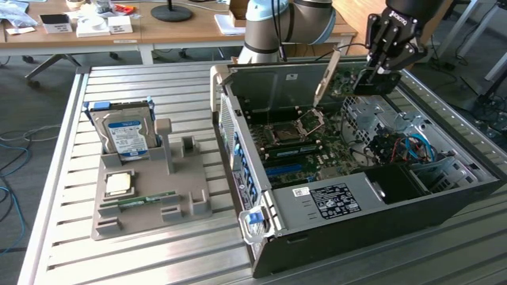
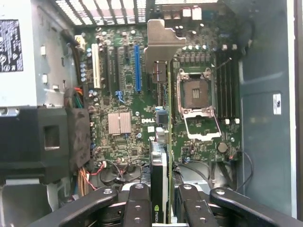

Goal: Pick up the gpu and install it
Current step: 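Insert the gpu into the slot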

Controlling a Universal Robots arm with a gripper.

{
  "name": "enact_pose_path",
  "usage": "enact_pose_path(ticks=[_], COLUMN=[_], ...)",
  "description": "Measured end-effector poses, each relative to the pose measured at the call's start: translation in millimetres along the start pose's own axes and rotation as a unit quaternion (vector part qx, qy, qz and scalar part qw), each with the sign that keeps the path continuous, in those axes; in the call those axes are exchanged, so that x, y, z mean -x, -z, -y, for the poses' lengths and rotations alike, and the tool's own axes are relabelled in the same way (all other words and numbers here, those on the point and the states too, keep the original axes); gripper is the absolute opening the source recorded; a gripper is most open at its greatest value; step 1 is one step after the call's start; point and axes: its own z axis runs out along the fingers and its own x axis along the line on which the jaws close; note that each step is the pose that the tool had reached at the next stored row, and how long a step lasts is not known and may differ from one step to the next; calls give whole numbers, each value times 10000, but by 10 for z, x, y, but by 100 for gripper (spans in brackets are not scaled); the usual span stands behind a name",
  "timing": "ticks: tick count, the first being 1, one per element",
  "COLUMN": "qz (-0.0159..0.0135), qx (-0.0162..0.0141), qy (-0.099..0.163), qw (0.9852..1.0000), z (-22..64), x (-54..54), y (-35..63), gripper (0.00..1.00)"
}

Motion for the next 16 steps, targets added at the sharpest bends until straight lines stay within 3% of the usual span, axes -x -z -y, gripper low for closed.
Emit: enact_pose_path(ticks=[4,16], qz=[-10,-10], qx=[6,-2], qy=[269,319], qw=[9996,9995], z=[0,-12], x=[0,-1], y=[-2,-26], gripper=[27,27])
